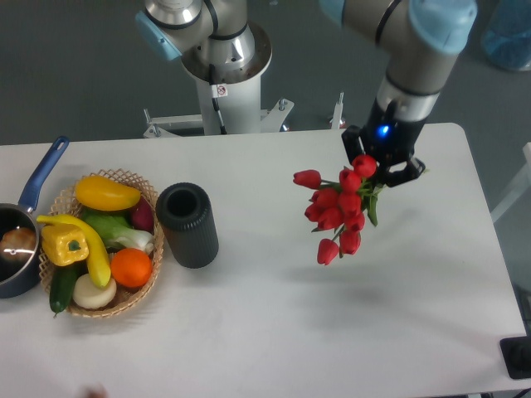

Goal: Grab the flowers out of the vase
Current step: 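Carry the tulip bunch away from the vase over the open table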

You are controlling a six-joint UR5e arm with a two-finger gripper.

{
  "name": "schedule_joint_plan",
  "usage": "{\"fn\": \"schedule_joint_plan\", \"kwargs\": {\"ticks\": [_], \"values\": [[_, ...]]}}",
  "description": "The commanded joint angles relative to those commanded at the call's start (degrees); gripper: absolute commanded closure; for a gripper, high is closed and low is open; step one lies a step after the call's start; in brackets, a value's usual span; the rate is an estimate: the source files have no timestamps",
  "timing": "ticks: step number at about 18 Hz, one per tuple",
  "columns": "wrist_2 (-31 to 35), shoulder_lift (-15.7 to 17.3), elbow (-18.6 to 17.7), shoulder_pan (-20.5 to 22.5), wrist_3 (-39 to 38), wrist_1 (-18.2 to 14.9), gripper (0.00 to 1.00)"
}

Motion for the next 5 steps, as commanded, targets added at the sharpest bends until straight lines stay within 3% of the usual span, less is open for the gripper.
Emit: {"fn": "schedule_joint_plan", "kwargs": {"ticks": [5], "values": [[0.0,-0.5,-0.1,-0.1,-0.3,0.2,1.0]]}}
